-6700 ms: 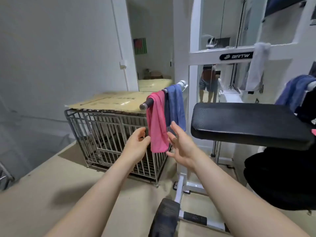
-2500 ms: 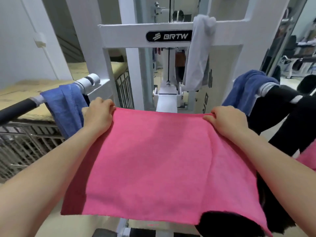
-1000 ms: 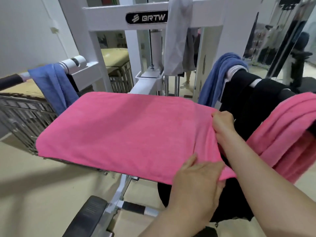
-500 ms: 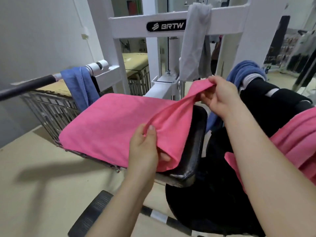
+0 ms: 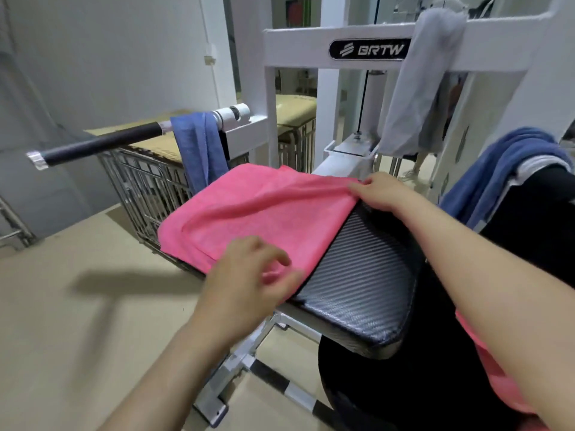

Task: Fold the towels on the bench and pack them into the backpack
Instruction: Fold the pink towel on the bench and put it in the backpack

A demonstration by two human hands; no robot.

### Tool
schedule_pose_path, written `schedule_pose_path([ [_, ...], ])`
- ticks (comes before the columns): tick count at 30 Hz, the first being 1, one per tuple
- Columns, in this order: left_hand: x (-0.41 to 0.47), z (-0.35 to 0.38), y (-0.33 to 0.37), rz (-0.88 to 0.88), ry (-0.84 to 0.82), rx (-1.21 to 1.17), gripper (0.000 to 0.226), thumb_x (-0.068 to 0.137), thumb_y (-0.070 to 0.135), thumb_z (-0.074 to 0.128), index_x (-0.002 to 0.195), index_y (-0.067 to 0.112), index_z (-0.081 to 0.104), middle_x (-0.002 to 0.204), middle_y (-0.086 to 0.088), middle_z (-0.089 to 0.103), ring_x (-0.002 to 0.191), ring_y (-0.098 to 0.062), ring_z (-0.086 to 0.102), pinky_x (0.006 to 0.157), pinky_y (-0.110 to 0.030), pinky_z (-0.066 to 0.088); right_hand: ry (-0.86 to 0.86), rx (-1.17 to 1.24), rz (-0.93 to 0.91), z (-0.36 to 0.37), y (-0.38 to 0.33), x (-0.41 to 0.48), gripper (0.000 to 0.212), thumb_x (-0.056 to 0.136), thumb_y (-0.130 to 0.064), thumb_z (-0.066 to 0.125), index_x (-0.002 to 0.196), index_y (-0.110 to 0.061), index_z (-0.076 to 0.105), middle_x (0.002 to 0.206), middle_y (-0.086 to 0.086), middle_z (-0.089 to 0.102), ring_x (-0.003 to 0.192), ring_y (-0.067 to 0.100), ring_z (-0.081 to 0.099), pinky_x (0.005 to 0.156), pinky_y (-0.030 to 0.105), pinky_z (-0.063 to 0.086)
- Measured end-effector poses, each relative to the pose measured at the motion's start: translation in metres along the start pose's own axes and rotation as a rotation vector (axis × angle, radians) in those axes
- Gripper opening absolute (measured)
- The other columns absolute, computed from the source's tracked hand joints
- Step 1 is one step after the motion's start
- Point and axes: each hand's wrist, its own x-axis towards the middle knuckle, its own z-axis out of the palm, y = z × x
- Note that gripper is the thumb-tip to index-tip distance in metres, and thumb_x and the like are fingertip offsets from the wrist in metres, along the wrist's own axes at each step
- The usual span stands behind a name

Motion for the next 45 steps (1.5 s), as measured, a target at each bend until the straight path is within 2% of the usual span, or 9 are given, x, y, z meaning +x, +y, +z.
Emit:
schedule_pose_path([
  [7, -0.006, 0.02, 0.001, 0.075, -0.049, 0.164, 0.036, 0.085, 0.047, 0.042, 0.084, 0.023, 0.068, 0.073, 0.005, 0.06, 0.065, -0.023, 0.062, 0.05, -0.036, 0.049, 0.214, 0.181, 0.025, 0.008, 0.004, 0.002, 0.02, 0.076, -0.022, 0.07, 0.061, -0.022, 0.056, 0.083, 0.0, 0.064, 0.091, 0.027, 0.063, 0.082, 0.038, 0.052],
  [17, -0.013, 0.029, 0.098, -0.144, -0.641, -0.834, 0.013, 0.09, 0.029, 0.065, 0.097, 0.021, 0.072, 0.06, 0.006, 0.061, 0.049, -0.008, 0.054, 0.05, -0.021, 0.045, 0.153, -0.32, 0.172, -0.054, 0.069, -0.02, 0.018, 0.084, -0.016, 0.051, 0.093, -0.015, 0.067, 0.109, 0.015, 0.065, 0.103, 0.036, 0.06, 0.093, 0.045, 0.049],
  [21, 0.004, 0.027, 0.054, -0.016, -0.07, -0.142, 0.022, 0.089, 0.042, 0.053, 0.094, 0.028, 0.069, 0.078, 0.011, 0.064, 0.075, -0.007, 0.059, 0.068, -0.032, 0.049, 0.174, -0.145, -0.111, -0.047, 0.034, -0.019, 0.036, 0.081, -0.006, 0.053, 0.108, -0.024, 0.069, 0.114, 0.002, 0.067, 0.102, 0.022, 0.059, 0.092, 0.032, 0.046],
  [24, 0.015, 0.016, 0.021, -0.117, -0.04, 0.247, 0.045, 0.088, 0.057, 0.046, 0.116, 0.025, 0.059, 0.098, 0.002, 0.057, 0.092, -0.022, 0.054, 0.075, -0.037, 0.047, -0.011, -0.087, -0.451, -0.022, -0.01, -0.013, 0.03, 0.088, -0.011, 0.063, 0.116, -0.022, 0.067, 0.116, -0.003, 0.067, 0.103, 0.013, 0.059, 0.09, 0.021, 0.041],
  [30, 0.017, 0.013, 0.017, -0.306, -0.129, -0.474, 0.018, 0.082, 0.028, 0.071, 0.097, 0.034, 0.062, 0.071, 0.007, 0.063, 0.058, -0.002, 0.051, 0.055, -0.019, 0.039, -0.21, -0.597, -0.638, -0.001, -0.049, 0.009, 0.034, 0.075, -0.004, 0.056, 0.092, -0.033, 0.06, 0.083, -0.013, 0.054, 0.089, 0.015, 0.05, 0.064, 0.028, 0.039],
  [33, 0.018, 0.007, 0.015, -0.301, -0.201, -0.673, 0.022, 0.084, 0.008, 0.068, 0.089, 0.029, 0.074, 0.087, 0.012, 0.072, 0.081, 0.001, 0.063, 0.077, -0.015, 0.048, -0.259, -0.783, -0.516, -0.019, -0.059, 0.019, 0.015, 0.076, -0.018, 0.059, 0.077, -0.033, 0.058, 0.075, -0.015, 0.052, 0.082, 0.014, 0.05, 0.061, 0.027, 0.035],
  [36, 0.019, -0.005, 0.003, -0.323, -0.2, -0.731, 0.03, 0.089, 0.003, 0.061, 0.096, 0.028, 0.076, 0.098, 0.024, 0.072, 0.096, 0.009, 0.063, 0.092, -0.015, 0.047, -0.329, -0.492, -0.414, -0.042, -0.075, 0.027, 0.013, 0.083, -0.017, 0.059, 0.073, -0.024, 0.063, 0.072, -0.008, 0.06, 0.069, 0.013, 0.054, 0.055, 0.021, 0.046],
  [41, 0.019, -0.031, -0.031, -0.333, -0.042, -0.701, 0.033, 0.09, 0.004, 0.061, 0.103, 0.033, 0.073, 0.097, 0.031, 0.069, 0.089, 0.015, 0.061, 0.079, -0.009, 0.045, -0.34, 0.021, -0.29, -0.04, -0.116, 0.045, 0.01, 0.086, -0.012, 0.066, 0.095, -0.008, 0.069, 0.085, 0.007, 0.06, 0.077, 0.017, 0.05, 0.061, 0.025, 0.041],
  [45, 0.014, -0.051, -0.068, -0.396, -0.023, -0.556, 0.031, 0.088, 0.012, 0.065, 0.106, 0.036, 0.072, 0.095, 0.026, 0.068, 0.082, 0.011, 0.063, 0.079, -0.032, 0.051, -0.306, 0.074, -0.269, 0.004, -0.154, 0.061, 0.019, 0.085, -0.012, 0.071, 0.095, 0.003, 0.068, 0.079, 0.014, 0.058, 0.065, 0.021, 0.053, 0.064, 0.033, 0.051],
])
